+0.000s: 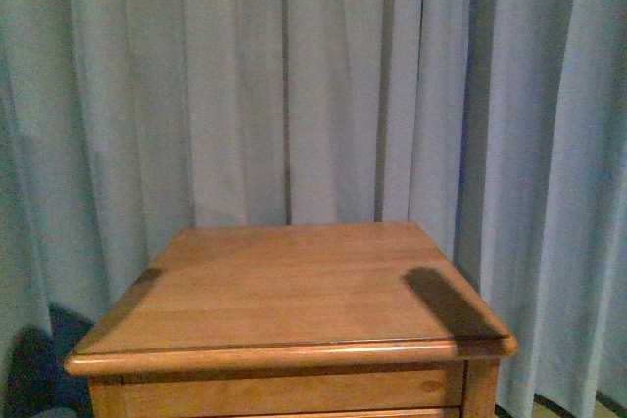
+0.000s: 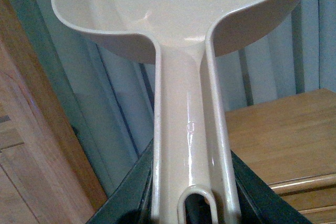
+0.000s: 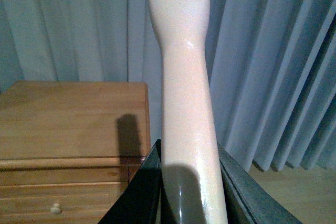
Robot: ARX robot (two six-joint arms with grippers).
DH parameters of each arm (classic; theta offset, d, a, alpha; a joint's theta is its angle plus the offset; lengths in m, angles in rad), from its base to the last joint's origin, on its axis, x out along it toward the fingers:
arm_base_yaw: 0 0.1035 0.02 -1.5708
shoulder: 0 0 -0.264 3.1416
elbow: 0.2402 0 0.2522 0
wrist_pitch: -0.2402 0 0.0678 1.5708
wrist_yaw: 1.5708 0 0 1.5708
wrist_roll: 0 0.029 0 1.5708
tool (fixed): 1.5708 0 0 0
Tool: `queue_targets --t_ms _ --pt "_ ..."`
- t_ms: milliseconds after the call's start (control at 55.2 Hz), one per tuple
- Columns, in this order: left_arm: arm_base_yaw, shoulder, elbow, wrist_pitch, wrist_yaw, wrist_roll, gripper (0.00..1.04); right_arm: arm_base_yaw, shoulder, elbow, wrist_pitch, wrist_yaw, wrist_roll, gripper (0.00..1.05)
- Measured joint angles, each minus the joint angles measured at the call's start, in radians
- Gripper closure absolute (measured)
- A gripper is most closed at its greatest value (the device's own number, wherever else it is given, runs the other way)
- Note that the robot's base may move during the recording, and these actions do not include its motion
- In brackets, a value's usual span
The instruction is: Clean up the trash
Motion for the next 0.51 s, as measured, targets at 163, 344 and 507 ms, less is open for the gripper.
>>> queue_targets --t_ms 163,344,507 --pt "0.0 0.0 0.0 0.0 0.0 0.0 0.77 0.0 0.0 0.0 0.0 0.0 0.0 0.83" --pt "0.0 0.0 0.0 0.0 0.0 0.0 0.77 0.0 0.0 0.0 0.0 0.0 0.0 0.83" --pt "0.0 0.0 0.0 0.0 0.0 0.0 0.77 0.0 0.0 0.0 0.0 0.0 0.0 0.83"
